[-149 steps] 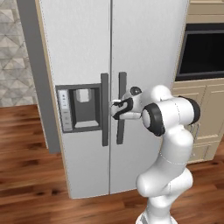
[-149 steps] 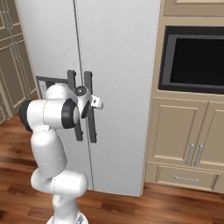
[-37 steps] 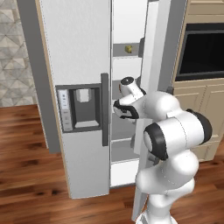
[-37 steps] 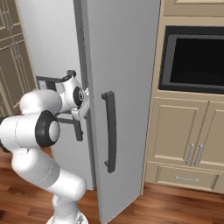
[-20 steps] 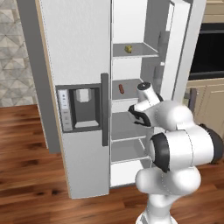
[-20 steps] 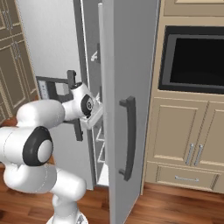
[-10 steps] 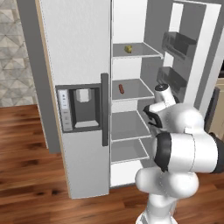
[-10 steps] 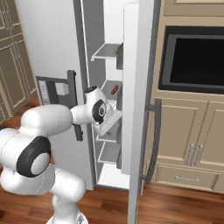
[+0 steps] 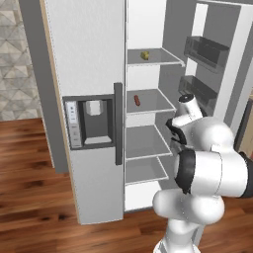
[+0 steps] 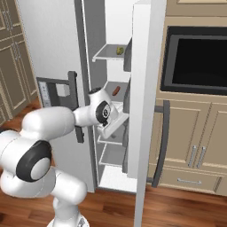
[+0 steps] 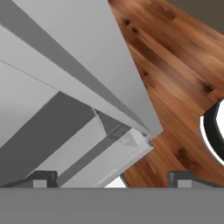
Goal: Retrieve the sausage and cheese from the fridge and place them on the cutting board on the counter.
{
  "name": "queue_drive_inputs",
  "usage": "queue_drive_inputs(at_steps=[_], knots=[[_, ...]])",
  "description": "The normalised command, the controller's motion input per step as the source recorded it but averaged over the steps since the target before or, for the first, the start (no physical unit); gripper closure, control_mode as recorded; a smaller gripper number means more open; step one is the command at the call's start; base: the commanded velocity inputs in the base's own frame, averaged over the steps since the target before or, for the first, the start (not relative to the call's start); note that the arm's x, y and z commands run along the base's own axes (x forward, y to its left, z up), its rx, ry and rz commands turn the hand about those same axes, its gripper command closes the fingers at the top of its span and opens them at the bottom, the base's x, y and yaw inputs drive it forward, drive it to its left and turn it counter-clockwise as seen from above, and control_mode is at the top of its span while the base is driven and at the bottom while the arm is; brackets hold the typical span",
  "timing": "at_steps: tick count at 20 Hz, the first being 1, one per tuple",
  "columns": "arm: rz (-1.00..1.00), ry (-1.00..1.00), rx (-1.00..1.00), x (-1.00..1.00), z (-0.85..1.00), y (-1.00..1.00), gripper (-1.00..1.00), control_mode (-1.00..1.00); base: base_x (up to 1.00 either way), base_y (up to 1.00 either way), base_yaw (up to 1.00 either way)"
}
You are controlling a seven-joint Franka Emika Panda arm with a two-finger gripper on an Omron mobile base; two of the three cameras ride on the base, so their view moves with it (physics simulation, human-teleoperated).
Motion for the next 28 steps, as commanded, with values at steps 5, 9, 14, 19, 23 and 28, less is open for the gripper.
queue_drive_inputs(at_steps=[5, 9, 14, 19, 23, 28], knots=[[0.07, -0.01, -0.01, -0.05, 0.06, 0.36, -1.0, -1.0, 0.0, 0.0, 0.0], [0.36, 0.08, -0.12, -0.1, 0.02, 0.58, -1.0, -1.0, 0.0, 0.0, 0.0], [0.68, 0.22, -0.21, -0.21, 0.0, 0.46, -1.0, -1.0, 0.0, 0.0, 0.0], [0.77, 0.25, -0.21, -0.11, 0.09, 0.19, -1.0, -1.0, 0.0, 0.0, 0.0], [0.65, 0.29, -0.25, -0.03, 0.25, 0.12, -1.0, -1.0, 0.0, 0.0, 0.0], [0.6, 0.22, -0.25, -0.26, 0.24, 0.04, -1.0, -1.0, 0.0, 0.0, 0.0]])
